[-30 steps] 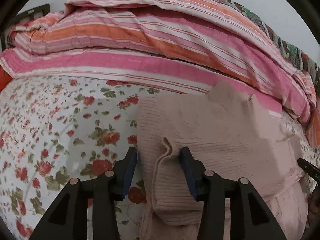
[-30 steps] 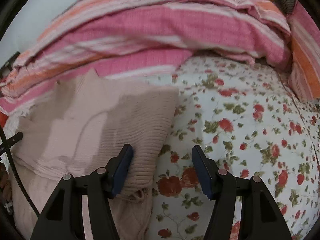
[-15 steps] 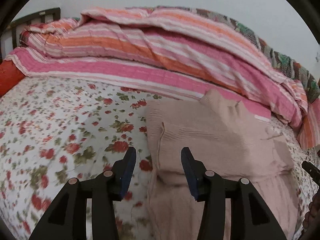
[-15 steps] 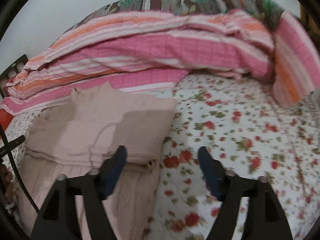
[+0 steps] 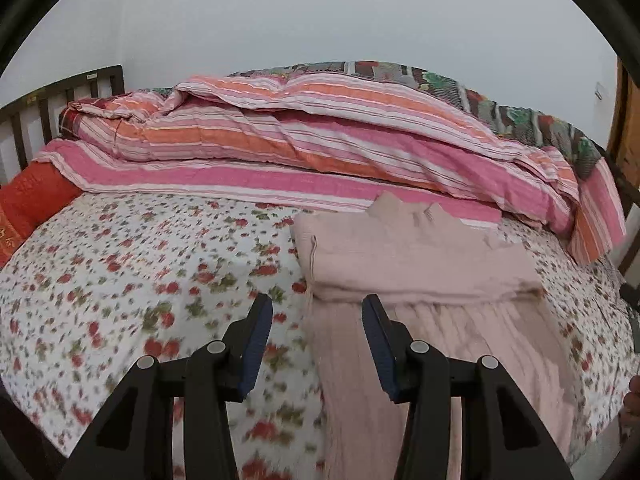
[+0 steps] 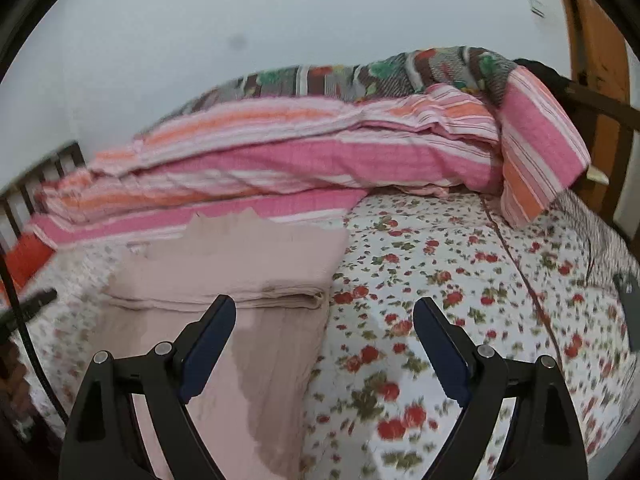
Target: Fold small clothes
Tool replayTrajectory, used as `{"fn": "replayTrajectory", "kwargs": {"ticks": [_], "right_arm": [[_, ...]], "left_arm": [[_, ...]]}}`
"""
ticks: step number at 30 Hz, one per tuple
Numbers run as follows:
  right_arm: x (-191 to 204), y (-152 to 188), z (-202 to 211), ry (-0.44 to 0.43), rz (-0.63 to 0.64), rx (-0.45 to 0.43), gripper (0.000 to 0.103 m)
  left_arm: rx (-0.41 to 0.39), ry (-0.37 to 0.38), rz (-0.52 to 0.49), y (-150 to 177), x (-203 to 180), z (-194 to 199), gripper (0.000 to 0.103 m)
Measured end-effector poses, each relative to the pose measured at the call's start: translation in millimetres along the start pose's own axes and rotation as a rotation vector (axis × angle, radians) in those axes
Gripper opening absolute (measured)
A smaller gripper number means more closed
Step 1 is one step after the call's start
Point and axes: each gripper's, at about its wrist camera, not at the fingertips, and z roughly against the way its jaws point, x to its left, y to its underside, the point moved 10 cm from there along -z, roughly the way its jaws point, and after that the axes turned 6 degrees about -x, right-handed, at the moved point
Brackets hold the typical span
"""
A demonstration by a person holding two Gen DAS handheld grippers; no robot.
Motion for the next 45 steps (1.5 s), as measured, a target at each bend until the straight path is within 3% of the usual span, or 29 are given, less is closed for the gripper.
{"fn": "replayTrajectory", "kwargs": {"ticks": [4, 14, 18, 22, 29, 33, 45], "right_arm": [[-6.1, 8.1, 27.9, -0.011, -0.060, 0.038, 0.089], [-7.5, 70.4, 58.0, 0.018, -0.009, 0.073, 0.087], [-12.1, 106.8, 51.9, -0.001, -0.036, 0.145, 0.075], [-6.3, 144.6, 45.5, -0.040, -0.025, 0.221, 0.052], [8.0, 190.2, 40.8, -0.073, 0.007, 0.301, 0.041], [14.8, 202.3, 38.4, -0.073, 0.027, 0.305, 0.041], [20.3, 214.5, 23.5, -0.084, 0.013, 0.321, 0.034]], "left_arm": [[0.024, 0.037, 0.026, 12.9, 1.6, 24.5, 0.045], [0.080, 0.055, 0.043, 69.9, 2.6, 53.6, 0.045], [0.118, 0.057, 0.072, 99.8, 6.8, 53.2, 0.045], [0.185, 0.060, 0.081, 132.2, 8.0, 45.5, 0.045], [0.245, 0.129, 0.089, 172.0, -1.6, 37.3, 0.045], [0.261, 0.146, 0.074, 181.4, -10.0, 31.6, 0.045], [0.243, 0.155, 0.091, 180.7, -14.2, 16.6, 0.028]]}}
